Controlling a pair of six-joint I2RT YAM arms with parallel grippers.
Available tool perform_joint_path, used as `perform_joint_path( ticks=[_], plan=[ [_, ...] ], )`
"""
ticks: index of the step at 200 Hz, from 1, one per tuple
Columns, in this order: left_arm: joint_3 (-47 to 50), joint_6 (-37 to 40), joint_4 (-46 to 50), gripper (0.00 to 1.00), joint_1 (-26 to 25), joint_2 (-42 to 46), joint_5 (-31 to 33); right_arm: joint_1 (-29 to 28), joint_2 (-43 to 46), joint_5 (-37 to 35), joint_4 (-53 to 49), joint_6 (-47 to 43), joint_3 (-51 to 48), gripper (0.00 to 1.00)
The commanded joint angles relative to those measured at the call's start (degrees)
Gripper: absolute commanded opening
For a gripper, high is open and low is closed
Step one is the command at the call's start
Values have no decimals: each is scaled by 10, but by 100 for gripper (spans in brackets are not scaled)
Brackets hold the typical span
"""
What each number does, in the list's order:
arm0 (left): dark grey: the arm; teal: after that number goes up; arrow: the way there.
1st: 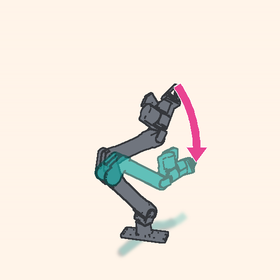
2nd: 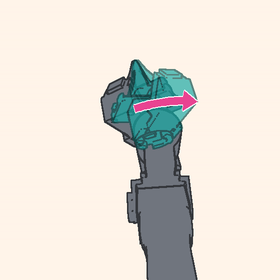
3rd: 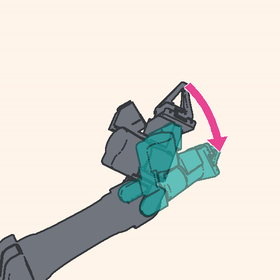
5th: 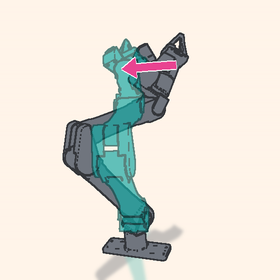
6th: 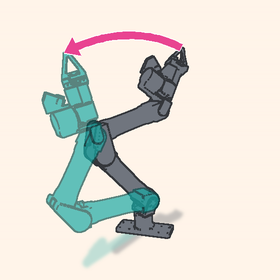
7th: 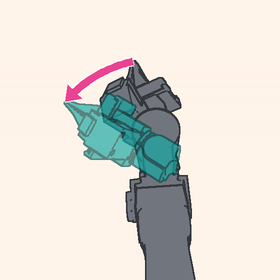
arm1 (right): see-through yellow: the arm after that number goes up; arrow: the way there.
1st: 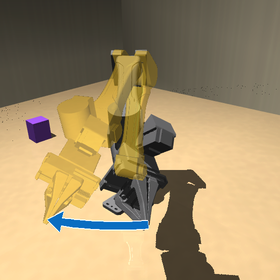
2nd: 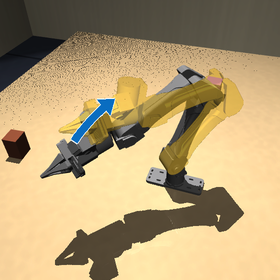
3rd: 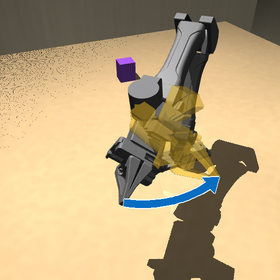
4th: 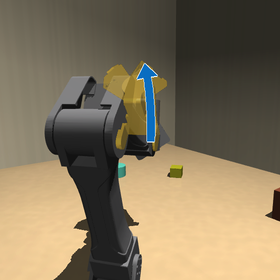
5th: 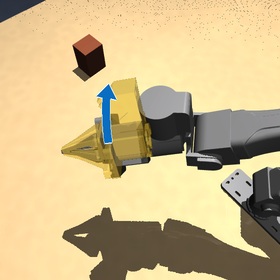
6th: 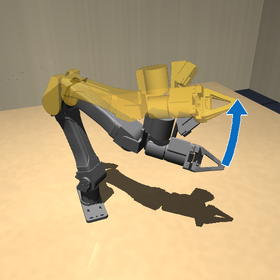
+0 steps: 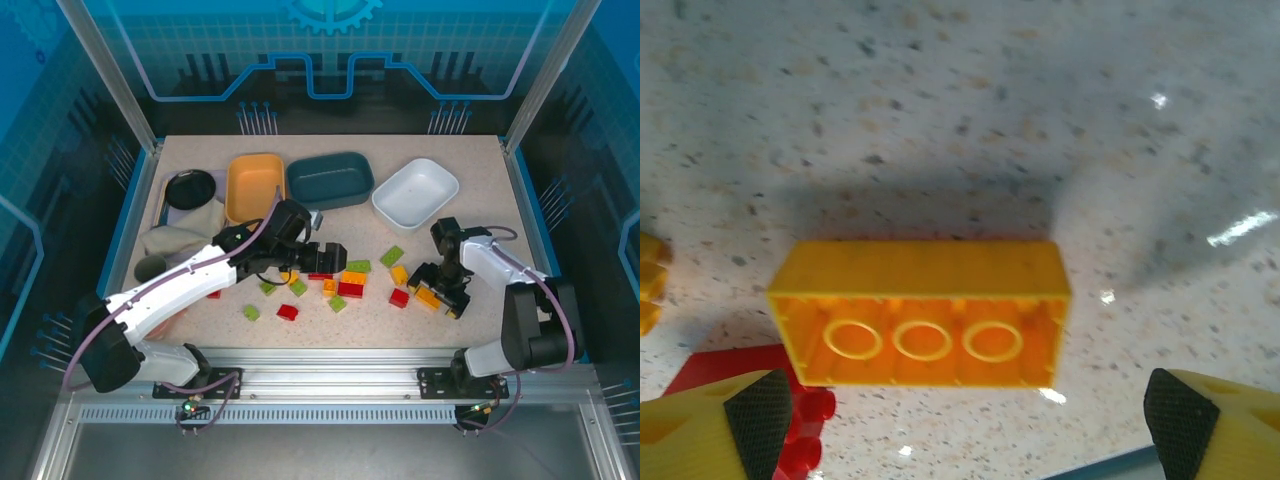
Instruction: Sort the legos into containers by color
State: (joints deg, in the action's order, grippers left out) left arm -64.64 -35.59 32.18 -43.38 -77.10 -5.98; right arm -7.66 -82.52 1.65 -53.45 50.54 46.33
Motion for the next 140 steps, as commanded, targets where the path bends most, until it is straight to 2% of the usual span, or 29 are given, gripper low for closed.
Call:
perform_joint_path(
  ticks=[1, 35, 86, 121, 140],
  plan=[
    [10, -19, -41, 98, -4, -7, -35, 14, -4, 19, 33, -40, -10, 94],
    [3, -18, -45, 98, -7, -18, -40, 25, -25, 28, 52, -49, -15, 93],
    [4, -22, -49, 97, -9, -18, -35, 25, -45, 22, 62, -45, -25, 81],
    [5, -27, -56, 96, -10, -18, -35, 26, -45, 14, 61, -44, -26, 68],
    [-5, -30, -51, 96, -11, -17, -28, 18, -9, -16, 33, -46, -4, 55]
  ],
)
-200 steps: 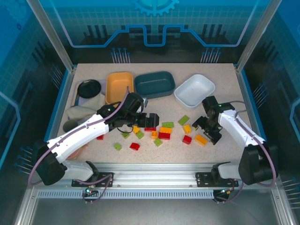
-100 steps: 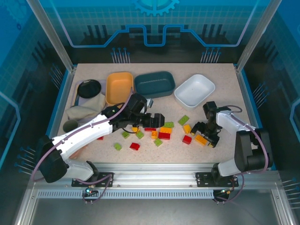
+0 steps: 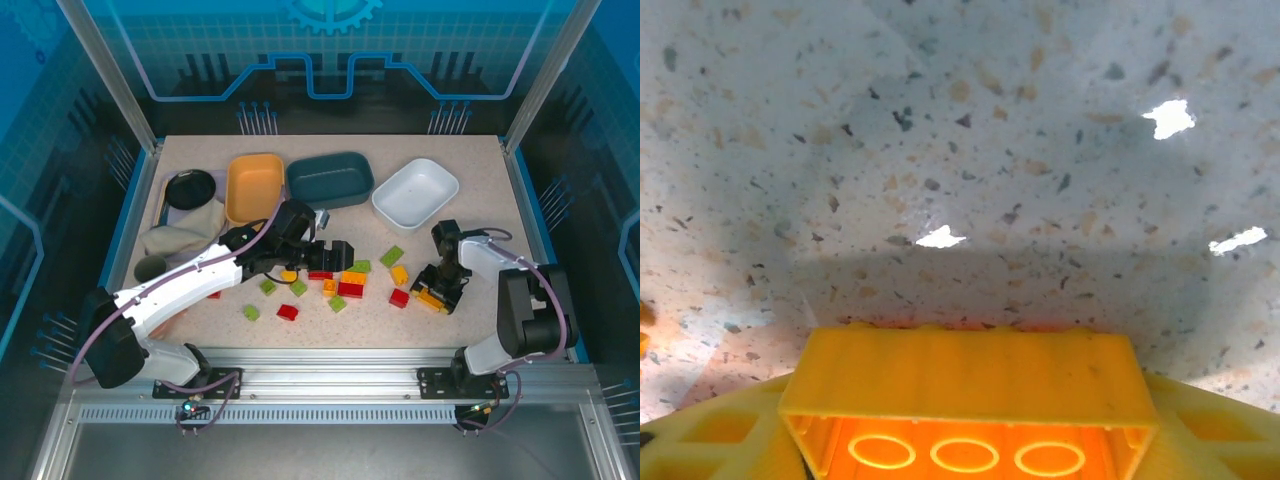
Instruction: Sort the legos into containers by color
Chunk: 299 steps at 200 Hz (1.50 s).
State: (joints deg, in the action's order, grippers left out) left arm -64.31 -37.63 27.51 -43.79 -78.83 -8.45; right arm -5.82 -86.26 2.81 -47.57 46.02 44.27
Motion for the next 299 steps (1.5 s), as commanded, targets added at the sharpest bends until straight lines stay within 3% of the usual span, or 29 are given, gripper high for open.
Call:
perform_joint_path(
  ticks=[1, 27, 52, 117, 152, 184, 223, 256, 270, 299],
  plan=[
    [-9, -10, -3, 96, -6, 0, -2, -1, 31, -31, -28, -2, 18, 55],
    [-53, -11, 15, 96, 2, -2, 11, -33, 95, -89, -72, -30, 115, 53],
    [-106, -32, 30, 96, 44, -26, -3, -39, 53, -103, -88, -67, 241, 53],
    [-233, -50, 61, 95, 140, -132, -35, -7, -283, -80, -117, -109, 600, 55],
    [-249, -66, 95, 94, 154, -163, -29, 0, -443, -63, -170, -131, 762, 57],
    [-221, -88, 80, 94, 153, -147, -29, 6, -517, -56, -204, -132, 835, 65],
    [-214, -87, 80, 94, 156, -120, -27, 3, -493, -37, -196, -144, 850, 89],
    [-189, -111, 119, 94, 168, -75, -5, -22, -400, -47, -186, -159, 835, 89],
    [-170, -129, 166, 94, 178, -48, 20, -51, -327, -56, -147, -176, 773, 86],
    [-100, -156, 292, 89, 199, 11, 72, -159, -115, -70, 21, -243, 529, 85]
  ],
)
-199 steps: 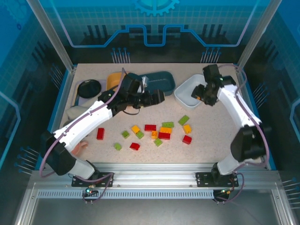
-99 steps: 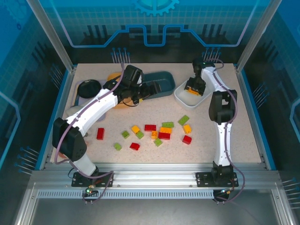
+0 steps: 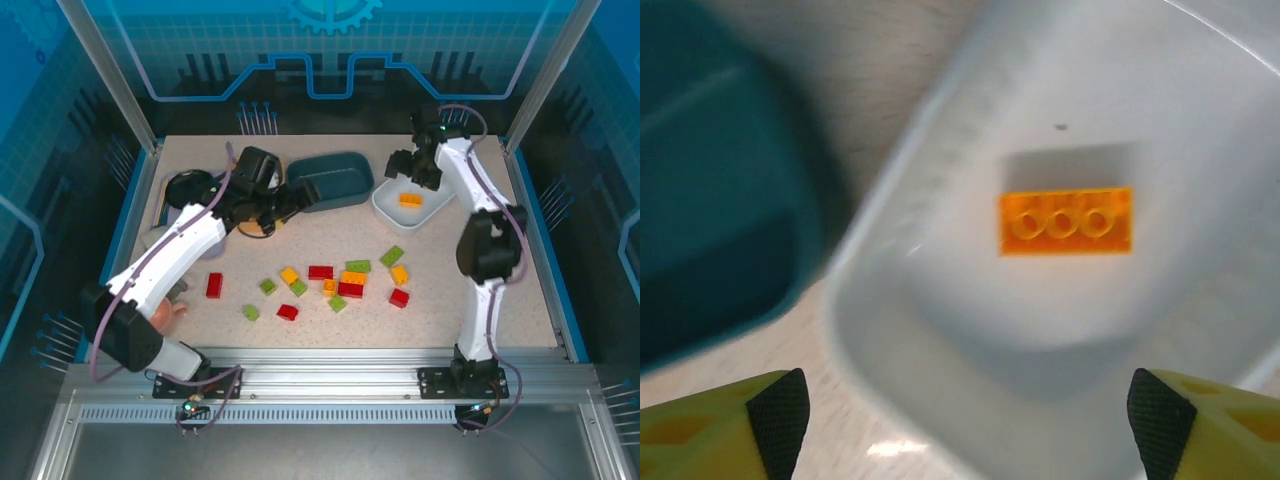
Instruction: Sort the legos into containers by color
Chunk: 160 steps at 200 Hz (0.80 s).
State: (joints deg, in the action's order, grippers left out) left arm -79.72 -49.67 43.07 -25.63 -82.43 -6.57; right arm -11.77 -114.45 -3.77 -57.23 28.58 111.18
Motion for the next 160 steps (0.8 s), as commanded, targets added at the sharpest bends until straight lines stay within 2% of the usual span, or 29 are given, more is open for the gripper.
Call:
perform_joint_path(
  ticks=[1, 16, 39, 63, 82, 115, 160],
  plan=[
    [56, -37, 140, 89, 18, 49, 54, -104, 174, -4, 123, -72, -150, 85],
    [118, -60, 179, 86, 27, 85, 66, -163, 270, 19, 197, -104, -274, 86],
    [219, -119, 199, 83, 30, 139, 58, -236, 373, 94, 279, -106, -426, 87],
    [298, -160, 171, 82, 30, 158, 32, -314, 459, 150, 412, -110, -577, 88],
    [330, -170, 136, 81, 31, 140, 26, -362, 511, 160, 520, -114, -680, 89],
    [345, -160, 99, 78, 32, 92, 33, -381, 504, 165, 532, -104, -710, 89],
    [373, -160, 51, 60, 34, 43, 32, -382, 486, 163, 519, -110, -695, 89]
  ],
)
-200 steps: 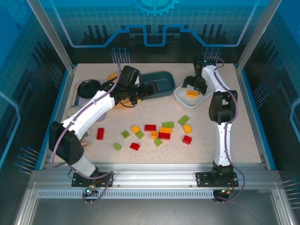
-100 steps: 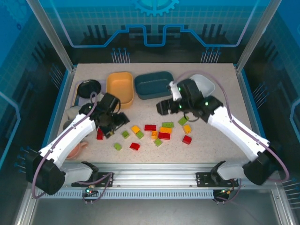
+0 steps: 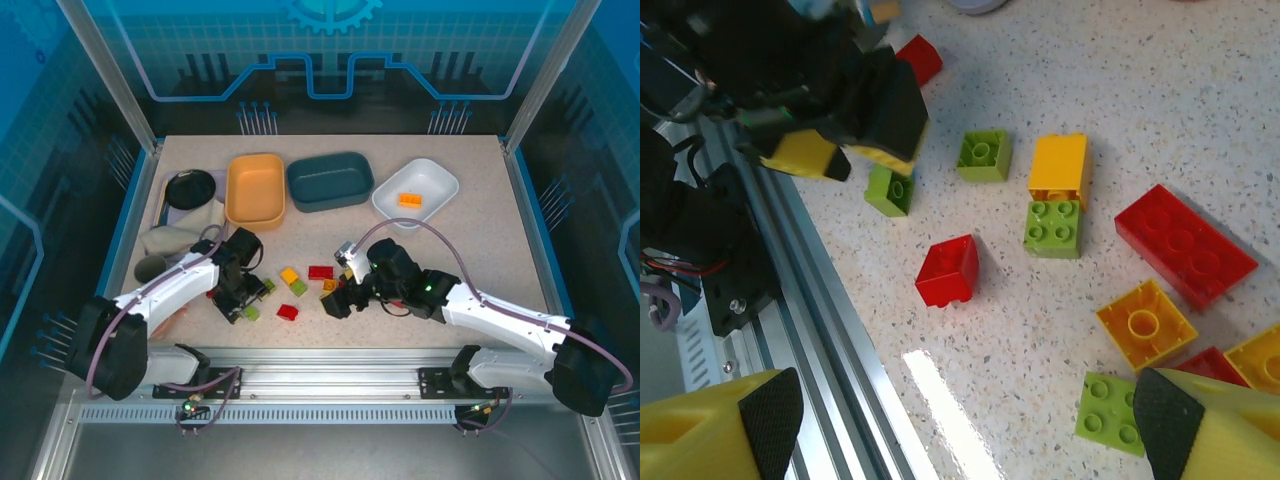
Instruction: Sort the legos into containers by color
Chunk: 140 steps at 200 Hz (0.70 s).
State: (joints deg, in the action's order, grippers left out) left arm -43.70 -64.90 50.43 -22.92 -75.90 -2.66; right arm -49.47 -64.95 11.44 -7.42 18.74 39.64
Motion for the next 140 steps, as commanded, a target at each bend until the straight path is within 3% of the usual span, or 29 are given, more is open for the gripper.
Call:
perform_joint_path(
  ticks=[1, 48, 90, 118, 140],
  plan=[
    [13, -8, -23, 60, 7, -24, -7, -5, -10, 11, 20, -11, 20, 89],
    [33, -7, -48, 44, 7, -45, 2, -5, -26, 5, 14, -16, 33, 88],
    [9, 3, -26, 16, 7, -41, 28, 3, -33, -8, 5, -15, 53, 87],
    [-81, 30, 45, 13, 8, 13, 86, 25, -17, -44, 2, 5, 75, 86],
    [-176, 70, 67, 12, 34, -10, 98, 54, -17, -84, 11, 31, 99, 86]
  ],
)
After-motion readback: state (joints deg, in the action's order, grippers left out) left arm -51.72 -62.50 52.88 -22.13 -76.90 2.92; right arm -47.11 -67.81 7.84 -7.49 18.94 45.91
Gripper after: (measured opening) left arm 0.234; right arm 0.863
